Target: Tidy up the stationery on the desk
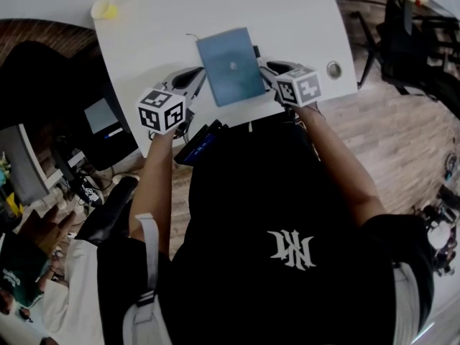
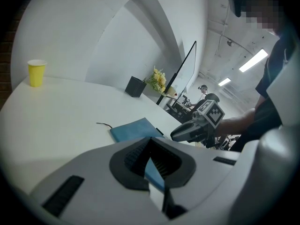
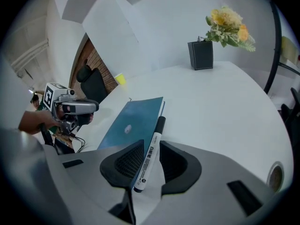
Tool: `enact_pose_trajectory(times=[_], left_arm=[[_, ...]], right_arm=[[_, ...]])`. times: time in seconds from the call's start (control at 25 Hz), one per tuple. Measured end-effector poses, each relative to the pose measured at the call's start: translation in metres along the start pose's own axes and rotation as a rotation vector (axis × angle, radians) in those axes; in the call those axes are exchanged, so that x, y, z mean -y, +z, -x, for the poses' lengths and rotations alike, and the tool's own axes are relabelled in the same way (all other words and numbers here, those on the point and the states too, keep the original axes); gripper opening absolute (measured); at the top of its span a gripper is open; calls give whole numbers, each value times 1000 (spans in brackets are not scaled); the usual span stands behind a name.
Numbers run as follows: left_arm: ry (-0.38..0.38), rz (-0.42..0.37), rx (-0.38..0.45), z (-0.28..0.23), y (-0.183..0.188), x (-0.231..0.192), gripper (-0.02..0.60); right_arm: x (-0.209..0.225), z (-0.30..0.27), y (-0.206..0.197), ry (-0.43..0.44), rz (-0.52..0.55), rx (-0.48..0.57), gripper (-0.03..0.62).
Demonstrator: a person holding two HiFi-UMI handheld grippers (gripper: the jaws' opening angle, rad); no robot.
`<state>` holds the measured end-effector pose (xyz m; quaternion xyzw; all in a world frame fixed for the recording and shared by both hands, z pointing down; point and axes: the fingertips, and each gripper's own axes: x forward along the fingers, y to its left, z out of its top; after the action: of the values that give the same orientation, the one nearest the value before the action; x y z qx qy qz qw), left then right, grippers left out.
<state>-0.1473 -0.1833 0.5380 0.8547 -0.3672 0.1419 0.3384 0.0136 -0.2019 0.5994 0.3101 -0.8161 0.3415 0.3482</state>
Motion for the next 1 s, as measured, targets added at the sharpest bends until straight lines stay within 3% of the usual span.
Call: enact_pose_trajectory(times=[0.44, 0.76, 0.88, 1.0], left_arm=[[12, -70, 94, 17, 37, 15, 3], [16, -140, 186, 37, 75, 40, 3], [36, -156, 232, 49, 92, 48, 3], [50, -176, 270, 64, 103, 66, 3]], right_arm=[[-28, 33, 62, 56, 134, 192, 104], [-61, 93, 121, 185, 262, 421, 58], [-75, 118, 135, 261, 338, 494, 51], [-103, 155, 135, 479, 334, 575, 48]])
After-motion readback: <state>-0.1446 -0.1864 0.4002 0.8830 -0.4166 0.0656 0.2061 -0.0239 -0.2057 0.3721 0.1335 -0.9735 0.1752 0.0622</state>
